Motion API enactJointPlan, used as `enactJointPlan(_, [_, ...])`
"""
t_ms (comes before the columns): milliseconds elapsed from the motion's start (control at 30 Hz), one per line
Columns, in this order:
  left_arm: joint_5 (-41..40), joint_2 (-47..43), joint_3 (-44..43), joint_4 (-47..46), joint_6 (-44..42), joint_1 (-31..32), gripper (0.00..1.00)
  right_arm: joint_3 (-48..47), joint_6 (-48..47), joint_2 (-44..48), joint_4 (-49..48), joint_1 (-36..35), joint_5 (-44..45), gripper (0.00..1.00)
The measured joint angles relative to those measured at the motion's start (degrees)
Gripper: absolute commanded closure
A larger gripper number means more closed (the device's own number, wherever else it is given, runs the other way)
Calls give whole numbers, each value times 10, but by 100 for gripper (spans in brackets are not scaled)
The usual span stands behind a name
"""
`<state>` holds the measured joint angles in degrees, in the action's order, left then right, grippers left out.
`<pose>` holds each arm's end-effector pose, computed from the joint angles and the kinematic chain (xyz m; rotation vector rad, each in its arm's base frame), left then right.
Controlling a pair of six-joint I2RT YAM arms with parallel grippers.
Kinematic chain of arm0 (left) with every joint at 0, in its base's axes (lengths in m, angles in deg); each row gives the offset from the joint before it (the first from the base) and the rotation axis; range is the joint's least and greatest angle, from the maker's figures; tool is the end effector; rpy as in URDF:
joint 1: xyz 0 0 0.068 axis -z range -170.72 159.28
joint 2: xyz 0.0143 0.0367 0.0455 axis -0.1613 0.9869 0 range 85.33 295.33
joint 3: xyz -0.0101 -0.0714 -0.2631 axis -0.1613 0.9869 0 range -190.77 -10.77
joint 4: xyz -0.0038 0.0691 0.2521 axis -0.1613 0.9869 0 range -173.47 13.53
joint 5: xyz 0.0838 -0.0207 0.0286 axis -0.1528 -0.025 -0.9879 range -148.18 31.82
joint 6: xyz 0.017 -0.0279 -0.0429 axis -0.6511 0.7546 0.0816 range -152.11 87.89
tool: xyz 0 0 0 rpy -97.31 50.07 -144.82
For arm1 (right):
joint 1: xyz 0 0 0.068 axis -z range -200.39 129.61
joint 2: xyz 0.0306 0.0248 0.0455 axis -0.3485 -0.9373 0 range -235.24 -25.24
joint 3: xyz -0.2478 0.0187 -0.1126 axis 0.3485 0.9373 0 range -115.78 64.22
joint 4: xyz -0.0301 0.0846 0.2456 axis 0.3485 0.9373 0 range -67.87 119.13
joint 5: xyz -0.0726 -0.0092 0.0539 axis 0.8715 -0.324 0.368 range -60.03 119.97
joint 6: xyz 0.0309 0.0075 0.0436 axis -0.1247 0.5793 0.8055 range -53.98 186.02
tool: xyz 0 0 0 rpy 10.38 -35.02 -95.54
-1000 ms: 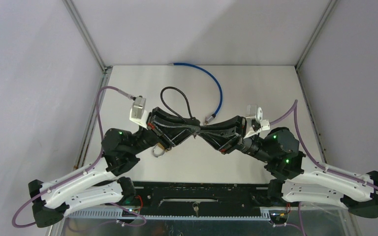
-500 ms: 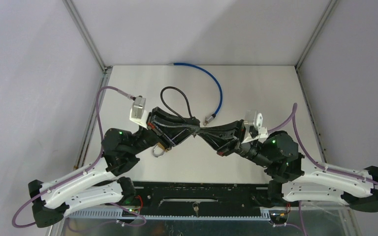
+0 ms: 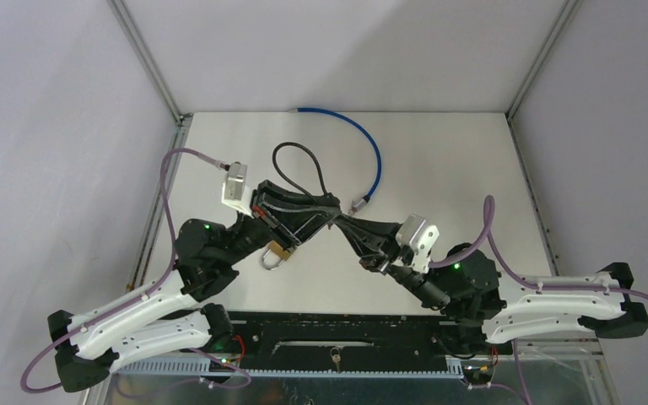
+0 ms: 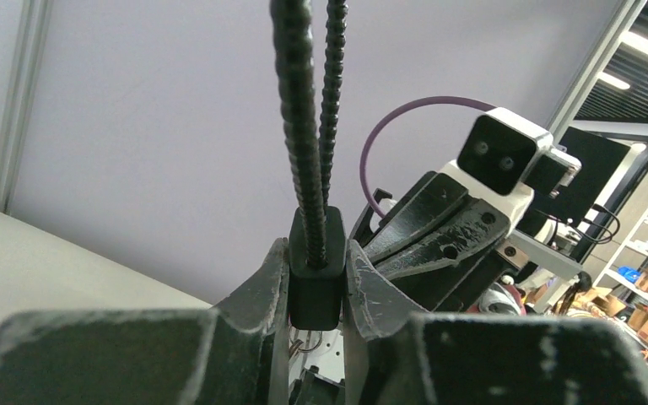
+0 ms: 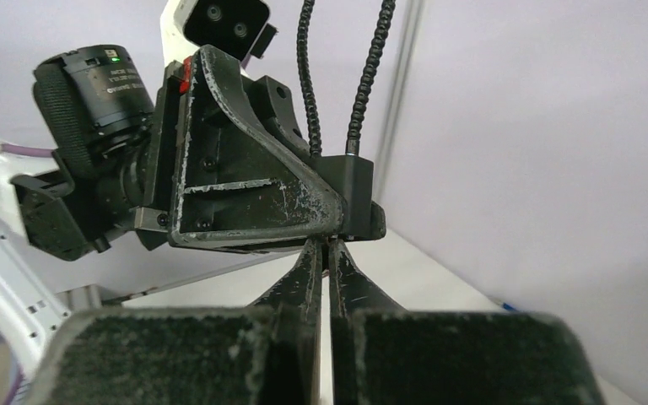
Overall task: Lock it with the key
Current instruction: Lock the lock.
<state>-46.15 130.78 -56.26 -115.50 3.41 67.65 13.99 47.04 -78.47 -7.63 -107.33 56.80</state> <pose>0.0838 -0.1503 0.4196 0.4371 1.0713 -1.5823 0.0270 0.2032 0.4196 -0.6282 1.0143 0.7897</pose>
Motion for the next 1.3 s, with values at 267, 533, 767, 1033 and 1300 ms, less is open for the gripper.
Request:
enactJointPlan(267, [-12,0,0,0,0,-1,100,0,-74,-16,-40,-23,48,98])
enactJointPlan(533, [-16,-1,0,5,0,0,100,0,-68,-10,-35,-23,55,73])
enactJointPlan(767, [-13,-4,1,16,0,3,100,39,-37,31,-45,-13,36,68])
enactJointPlan(1033, [-13,-15,1,17,0,3,100,62,58,77,-43,42,-11,53])
enactJointPlan(1300, [-9,-6,1,15,0,3,100,62,157,90,-25,93,-105,53])
